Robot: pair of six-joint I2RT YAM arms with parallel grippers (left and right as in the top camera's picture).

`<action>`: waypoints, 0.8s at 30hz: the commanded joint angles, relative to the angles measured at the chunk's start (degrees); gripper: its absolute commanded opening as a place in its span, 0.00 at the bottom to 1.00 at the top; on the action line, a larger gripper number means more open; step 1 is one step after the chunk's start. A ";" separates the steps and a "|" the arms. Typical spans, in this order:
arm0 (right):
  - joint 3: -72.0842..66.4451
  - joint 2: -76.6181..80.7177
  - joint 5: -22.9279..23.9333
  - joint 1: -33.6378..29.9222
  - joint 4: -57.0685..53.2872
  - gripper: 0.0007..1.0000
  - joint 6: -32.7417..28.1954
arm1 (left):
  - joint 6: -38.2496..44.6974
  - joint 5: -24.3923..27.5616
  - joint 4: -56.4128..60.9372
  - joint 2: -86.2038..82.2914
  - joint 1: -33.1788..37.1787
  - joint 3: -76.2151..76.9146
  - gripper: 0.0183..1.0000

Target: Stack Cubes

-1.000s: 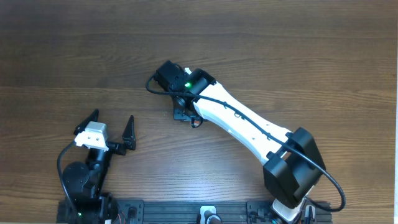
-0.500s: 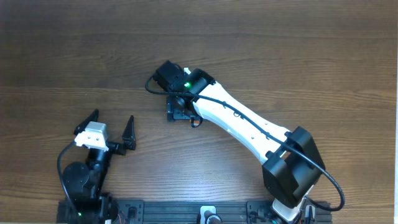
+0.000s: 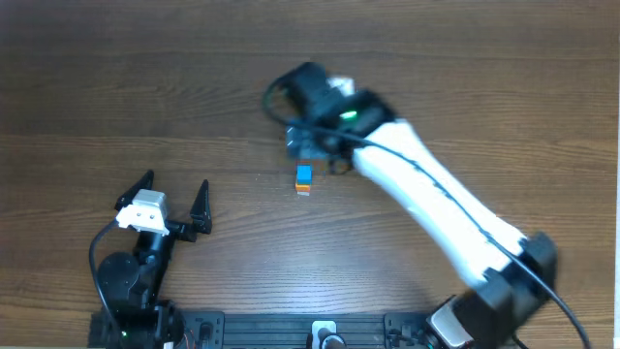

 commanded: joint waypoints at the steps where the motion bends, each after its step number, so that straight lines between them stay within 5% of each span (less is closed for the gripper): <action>1: 1.62 -6.99 2.21 -7.32 0.13 0.99 -11.04 | 0.66 0.79 -0.04 -0.46 0.24 -0.28 1.00; 13: -12.72 -27.89 2.84 -30.27 5.86 0.99 -25.75 | 0.66 0.79 -0.04 -0.46 0.24 -0.28 1.00; 24: -44.63 -62.34 -3.10 -32.59 26.29 0.99 -27.06 | 0.66 0.81 -0.04 -0.46 0.24 -0.28 1.00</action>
